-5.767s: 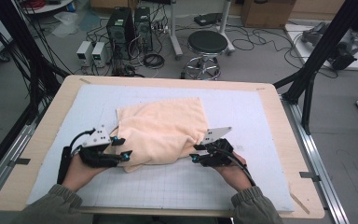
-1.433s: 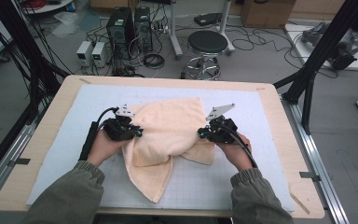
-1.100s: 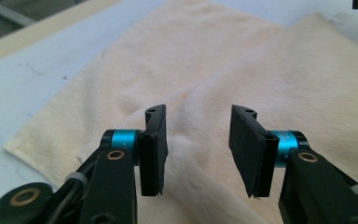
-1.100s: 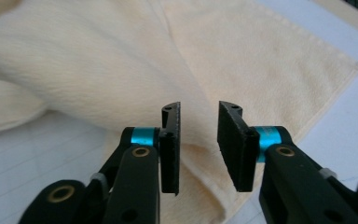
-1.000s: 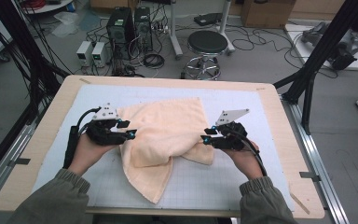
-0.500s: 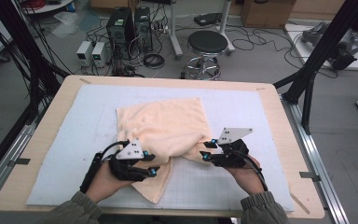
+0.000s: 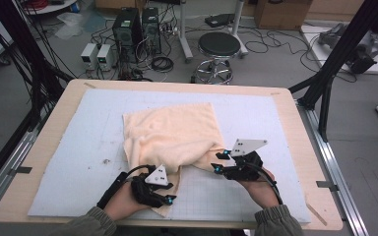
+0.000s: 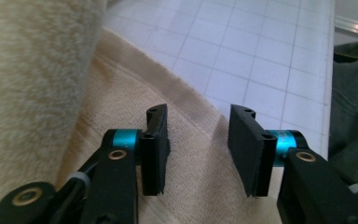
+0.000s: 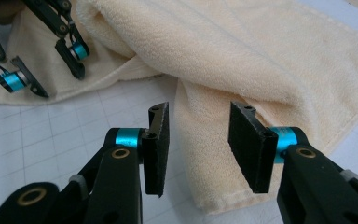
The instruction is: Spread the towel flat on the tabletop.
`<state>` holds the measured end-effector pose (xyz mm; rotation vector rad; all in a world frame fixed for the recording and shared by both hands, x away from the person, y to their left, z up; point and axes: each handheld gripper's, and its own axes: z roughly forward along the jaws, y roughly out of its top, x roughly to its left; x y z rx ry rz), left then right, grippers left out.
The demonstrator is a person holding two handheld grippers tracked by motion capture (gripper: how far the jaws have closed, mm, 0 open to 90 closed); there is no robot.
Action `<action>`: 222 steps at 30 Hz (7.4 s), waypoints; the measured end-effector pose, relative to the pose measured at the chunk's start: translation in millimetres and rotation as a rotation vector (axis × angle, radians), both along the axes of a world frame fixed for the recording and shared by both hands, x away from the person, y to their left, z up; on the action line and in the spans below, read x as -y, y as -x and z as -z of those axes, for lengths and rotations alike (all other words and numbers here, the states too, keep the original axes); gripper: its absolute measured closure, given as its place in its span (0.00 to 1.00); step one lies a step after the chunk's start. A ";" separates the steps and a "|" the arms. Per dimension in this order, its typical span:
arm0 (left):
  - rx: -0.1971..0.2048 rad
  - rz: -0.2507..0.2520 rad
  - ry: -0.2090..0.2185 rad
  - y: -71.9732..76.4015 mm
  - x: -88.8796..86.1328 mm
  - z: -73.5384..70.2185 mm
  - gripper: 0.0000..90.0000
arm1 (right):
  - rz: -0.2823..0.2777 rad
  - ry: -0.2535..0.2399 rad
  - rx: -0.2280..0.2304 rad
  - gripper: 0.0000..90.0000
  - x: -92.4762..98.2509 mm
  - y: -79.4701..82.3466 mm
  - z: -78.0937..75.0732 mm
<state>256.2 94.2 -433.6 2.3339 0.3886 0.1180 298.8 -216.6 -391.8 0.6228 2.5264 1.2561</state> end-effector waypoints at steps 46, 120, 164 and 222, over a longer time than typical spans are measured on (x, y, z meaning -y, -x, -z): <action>0.053 -0.205 0.132 -2.2 -76.3 -32.6 0.52 | -0.188 0.080 -0.002 0.72 -85.7 -29.7 24.9; 0.053 -0.381 0.126 -41.6 -97.1 -36.0 0.57 | -0.136 0.123 -0.038 0.70 -16.3 1.1 -3.9; 0.027 -0.439 0.142 -90.8 -59.5 -38.0 0.86 | -0.207 0.073 0.020 0.62 -107.8 -49.6 -22.0; 0.066 -0.145 0.113 40.3 -125.5 -36.9 0.89 | -0.379 -0.044 -0.099 0.81 -29.0 81.4 -22.5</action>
